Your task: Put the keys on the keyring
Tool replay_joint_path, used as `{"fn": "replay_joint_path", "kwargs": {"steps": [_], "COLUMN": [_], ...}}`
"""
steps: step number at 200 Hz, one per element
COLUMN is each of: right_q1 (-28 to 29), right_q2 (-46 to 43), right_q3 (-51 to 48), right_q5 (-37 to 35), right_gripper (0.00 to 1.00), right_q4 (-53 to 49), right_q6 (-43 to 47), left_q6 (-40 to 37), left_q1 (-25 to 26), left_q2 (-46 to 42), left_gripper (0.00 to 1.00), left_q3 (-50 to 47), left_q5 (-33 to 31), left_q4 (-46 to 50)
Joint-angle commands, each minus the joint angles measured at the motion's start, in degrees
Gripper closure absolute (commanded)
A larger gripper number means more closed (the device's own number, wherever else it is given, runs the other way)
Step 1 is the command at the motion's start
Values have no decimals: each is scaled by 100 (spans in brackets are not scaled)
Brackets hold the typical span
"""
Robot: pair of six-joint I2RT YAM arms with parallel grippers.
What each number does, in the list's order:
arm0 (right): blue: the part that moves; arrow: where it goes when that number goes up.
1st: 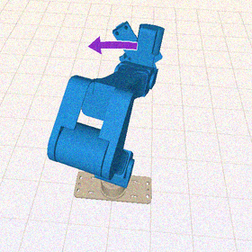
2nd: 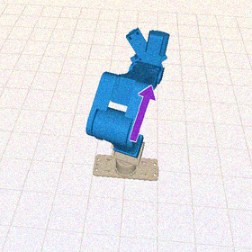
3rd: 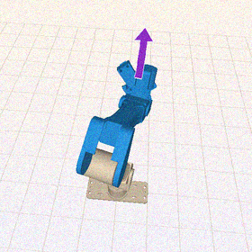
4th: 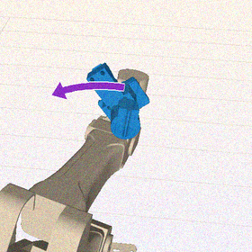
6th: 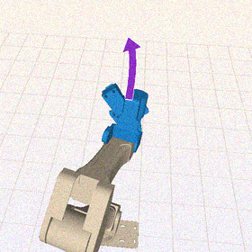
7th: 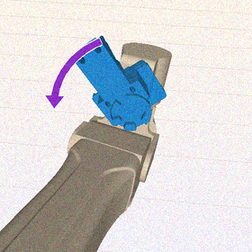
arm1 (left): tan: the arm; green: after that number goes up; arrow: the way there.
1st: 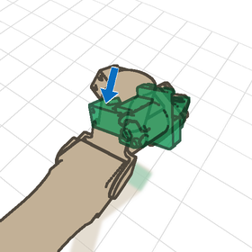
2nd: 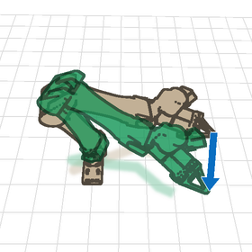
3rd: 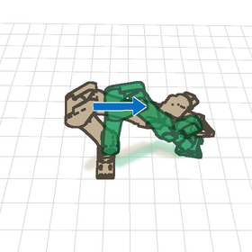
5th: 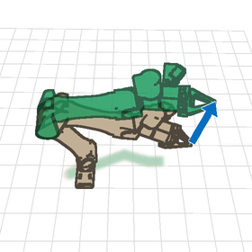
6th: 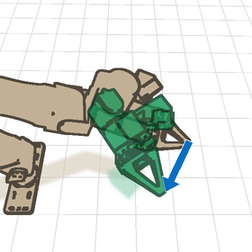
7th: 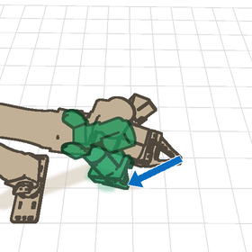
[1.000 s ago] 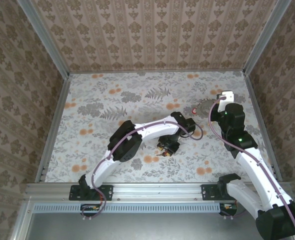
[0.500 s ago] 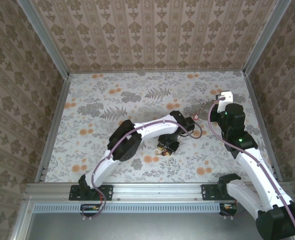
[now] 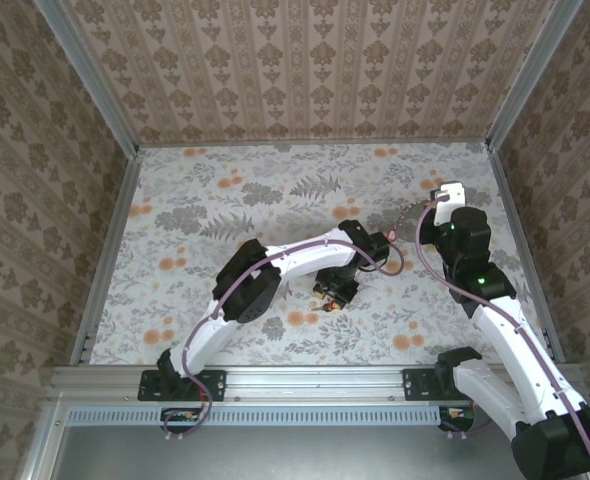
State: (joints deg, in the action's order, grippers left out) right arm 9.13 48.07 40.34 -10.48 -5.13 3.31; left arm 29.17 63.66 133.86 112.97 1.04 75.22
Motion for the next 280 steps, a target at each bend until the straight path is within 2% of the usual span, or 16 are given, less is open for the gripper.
{"fn": "replay_joint_path", "kwargs": {"steps": [1,118,159,203,255,280], "right_q1": [-26,-25,-25,-25,-27,-26], "right_q2": [-130,-117,-115,-192,-178,-187], "right_q3": [123,149,145,106,106,149], "right_q5": [110,152,152,152,184,516], "right_gripper": [100,100,100,100,100,100], "right_q4": [192,161,170,118,83,-286], "right_q6": [117,152,170,187,213,547], "left_q6": [190,252,238,203,153,-26], "left_q1": [24,-50,-50,-11,-2,-19], "left_q2": [-308,-274,-282,-258,-242,-318], "left_gripper": [63,68,75,76,88,96], "left_q3": [-70,-231,-192,-59,53,110], "left_q5": [-76,252,197,76,-1,-23], "left_q4": [188,81,122,218,298,299]}}
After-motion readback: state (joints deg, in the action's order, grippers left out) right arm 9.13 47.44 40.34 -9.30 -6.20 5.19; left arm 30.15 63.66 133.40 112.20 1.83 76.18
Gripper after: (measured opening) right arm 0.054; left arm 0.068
